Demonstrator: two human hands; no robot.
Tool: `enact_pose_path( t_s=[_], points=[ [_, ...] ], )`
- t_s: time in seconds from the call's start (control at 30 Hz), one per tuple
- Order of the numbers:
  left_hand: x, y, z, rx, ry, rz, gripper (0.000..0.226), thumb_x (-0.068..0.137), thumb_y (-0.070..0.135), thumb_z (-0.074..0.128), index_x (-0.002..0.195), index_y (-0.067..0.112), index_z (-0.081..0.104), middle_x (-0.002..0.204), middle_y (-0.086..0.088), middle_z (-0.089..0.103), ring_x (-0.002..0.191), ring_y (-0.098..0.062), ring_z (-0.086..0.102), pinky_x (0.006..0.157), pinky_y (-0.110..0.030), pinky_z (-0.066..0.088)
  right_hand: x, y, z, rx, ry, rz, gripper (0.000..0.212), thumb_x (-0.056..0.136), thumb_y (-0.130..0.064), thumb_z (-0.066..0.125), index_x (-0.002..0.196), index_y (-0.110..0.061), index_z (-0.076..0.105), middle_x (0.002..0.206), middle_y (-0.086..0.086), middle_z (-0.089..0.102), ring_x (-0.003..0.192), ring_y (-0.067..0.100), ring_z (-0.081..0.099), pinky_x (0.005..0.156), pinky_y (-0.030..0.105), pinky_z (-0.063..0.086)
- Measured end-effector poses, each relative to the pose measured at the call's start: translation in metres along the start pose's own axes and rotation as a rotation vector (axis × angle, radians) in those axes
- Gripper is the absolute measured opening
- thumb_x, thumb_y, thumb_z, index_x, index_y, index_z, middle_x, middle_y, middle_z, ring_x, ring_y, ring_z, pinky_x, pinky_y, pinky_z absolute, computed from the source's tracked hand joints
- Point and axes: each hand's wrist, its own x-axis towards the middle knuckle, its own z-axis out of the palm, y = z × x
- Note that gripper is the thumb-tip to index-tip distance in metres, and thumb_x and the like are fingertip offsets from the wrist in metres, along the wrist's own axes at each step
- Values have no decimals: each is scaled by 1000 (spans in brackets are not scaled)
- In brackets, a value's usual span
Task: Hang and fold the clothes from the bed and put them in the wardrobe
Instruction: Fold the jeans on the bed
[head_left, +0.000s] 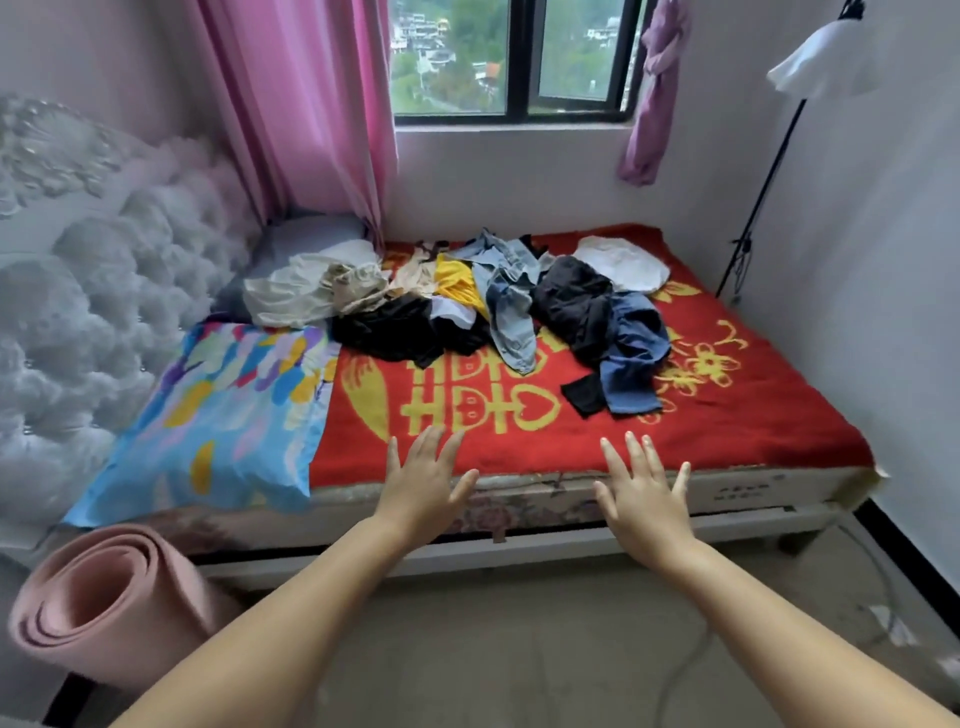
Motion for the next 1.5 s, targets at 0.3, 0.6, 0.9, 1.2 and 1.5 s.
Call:
enact_pose_path(
  t_s=[0.3, 0.6, 0.9, 1.2, 1.5],
  points=[
    [114, 32, 32, 30, -122, 146, 63, 99, 55, 26, 153, 28, 7, 161, -2, 3, 148, -19, -5, 117, -52, -6, 57, 47, 20, -13, -28, 162, 58, 102, -45, 23, 153, -31, -1, 162, 2, -9, 148, 20, -14, 113, 61, -2],
    [268, 91, 74, 83, -214, 194, 61, 100, 53, 23, 153, 27, 6, 161, -3, 3, 148, -20, -4, 117, -55, -5, 186, 148, 11, -20, -86, 212, 58, 102, -43, 24, 153, -30, 1, 162, 2, -8, 148, 19, -14, 113, 60, -3],
    [409, 143, 114, 85, -248, 194, 61, 99, 53, 22, 152, 27, 8, 160, -4, 10, 148, -20, 2, 116, -55, -3, 344, 222, 1, -79, -167, 146, 55, 103, -42, 25, 153, -28, 8, 162, 2, -2, 148, 20, -9, 113, 62, -1],
    [547, 163, 189, 52, -356, 211, 61, 99, 51, 26, 152, 26, 9, 160, -4, 12, 148, -18, 3, 117, -52, -2, 469, 279, 43, -38, -257, 224, 55, 102, -43, 26, 153, -29, 10, 162, 1, 1, 149, 18, -5, 114, 60, 3],
    [641, 181, 284, -22, -508, 160, 63, 99, 43, 37, 152, 21, 12, 158, -9, 15, 147, -19, 8, 117, -43, 12, 595, 358, 102, 28, -411, 300, 53, 102, -37, 33, 152, -26, 18, 161, 4, 8, 148, 21, 7, 115, 54, 11]
  ],
)
